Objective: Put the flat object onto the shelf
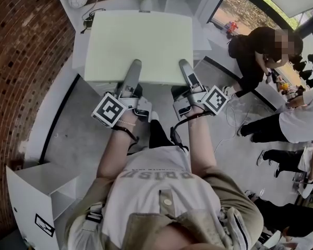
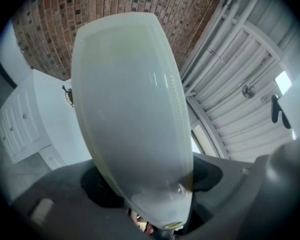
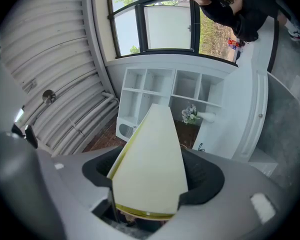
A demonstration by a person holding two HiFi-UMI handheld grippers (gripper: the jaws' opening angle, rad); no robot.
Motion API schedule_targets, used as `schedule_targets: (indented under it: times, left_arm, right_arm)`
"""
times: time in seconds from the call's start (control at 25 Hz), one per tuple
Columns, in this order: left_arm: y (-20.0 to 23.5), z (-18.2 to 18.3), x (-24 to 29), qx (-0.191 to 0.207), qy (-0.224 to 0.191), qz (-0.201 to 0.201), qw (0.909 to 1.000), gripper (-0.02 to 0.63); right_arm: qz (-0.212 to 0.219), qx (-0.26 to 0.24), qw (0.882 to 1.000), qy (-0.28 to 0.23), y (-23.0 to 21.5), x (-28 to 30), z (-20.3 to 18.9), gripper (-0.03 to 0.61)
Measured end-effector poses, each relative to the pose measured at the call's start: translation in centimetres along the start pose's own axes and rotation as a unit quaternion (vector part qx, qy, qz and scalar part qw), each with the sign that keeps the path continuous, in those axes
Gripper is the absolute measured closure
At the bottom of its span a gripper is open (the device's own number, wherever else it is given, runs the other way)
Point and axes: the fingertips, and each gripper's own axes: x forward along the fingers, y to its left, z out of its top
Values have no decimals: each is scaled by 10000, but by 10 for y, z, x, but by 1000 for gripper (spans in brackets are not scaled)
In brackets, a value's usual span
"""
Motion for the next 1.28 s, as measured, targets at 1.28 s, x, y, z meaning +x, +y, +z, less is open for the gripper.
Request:
schedule_targets:
  times: [1.28]
  left_arm:
    - [41,58,243,109,-1010,-450,9938,276]
  right_arm:
    - [167,-1173,9915,534,-47,212,148,149]
